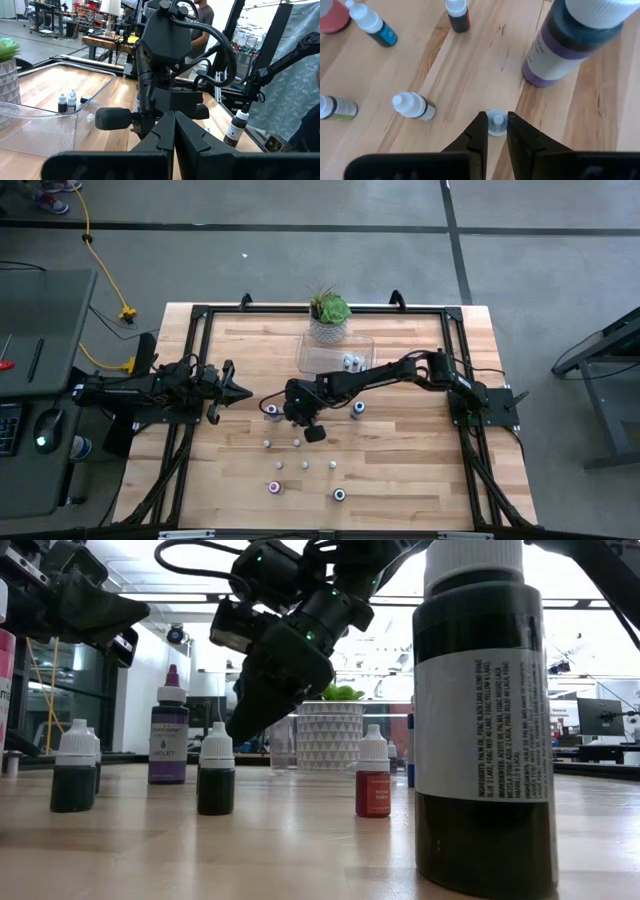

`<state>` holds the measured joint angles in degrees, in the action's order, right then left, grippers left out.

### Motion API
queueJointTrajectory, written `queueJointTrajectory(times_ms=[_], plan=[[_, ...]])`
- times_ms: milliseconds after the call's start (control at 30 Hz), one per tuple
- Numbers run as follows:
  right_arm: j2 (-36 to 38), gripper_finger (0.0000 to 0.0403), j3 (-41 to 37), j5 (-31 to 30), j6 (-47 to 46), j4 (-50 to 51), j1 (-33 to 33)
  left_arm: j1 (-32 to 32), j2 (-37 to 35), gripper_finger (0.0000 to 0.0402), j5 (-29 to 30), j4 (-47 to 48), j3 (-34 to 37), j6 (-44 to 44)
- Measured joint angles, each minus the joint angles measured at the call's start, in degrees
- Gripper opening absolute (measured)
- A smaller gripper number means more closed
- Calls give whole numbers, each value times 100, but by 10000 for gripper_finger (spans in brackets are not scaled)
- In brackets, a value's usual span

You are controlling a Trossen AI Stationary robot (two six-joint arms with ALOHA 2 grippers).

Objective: Pick & Place food coloring
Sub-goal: Put the small black food coloring bottle into the bin

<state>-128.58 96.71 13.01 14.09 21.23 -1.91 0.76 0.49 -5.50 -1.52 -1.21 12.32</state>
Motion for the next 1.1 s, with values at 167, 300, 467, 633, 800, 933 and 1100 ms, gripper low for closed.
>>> queueJointTrajectory(times_ms=[167,300,467,633,800,933,1100], plan=[[166,43,-2,-116,33,208,18,-1,2,0,0,0,-2,0],[382,42,0,-139,33,343,69,1,2,0,0,0,-2,0],[677,42,-2,-303,2,598,140,-1,2,0,2,0,0,0],[987,42,-2,-354,-51,833,238,1,0,0,2,0,0,0],[1381,42,-2,-350,-215,975,379,0,2,0,3,0,-1,0],[1605,41,-2,-380,-262,1044,534,-1,1,0,2,0,-1,0],[1762,41,-33,-448,-376,1324,800,1,1,0,2,0,-2,0]])
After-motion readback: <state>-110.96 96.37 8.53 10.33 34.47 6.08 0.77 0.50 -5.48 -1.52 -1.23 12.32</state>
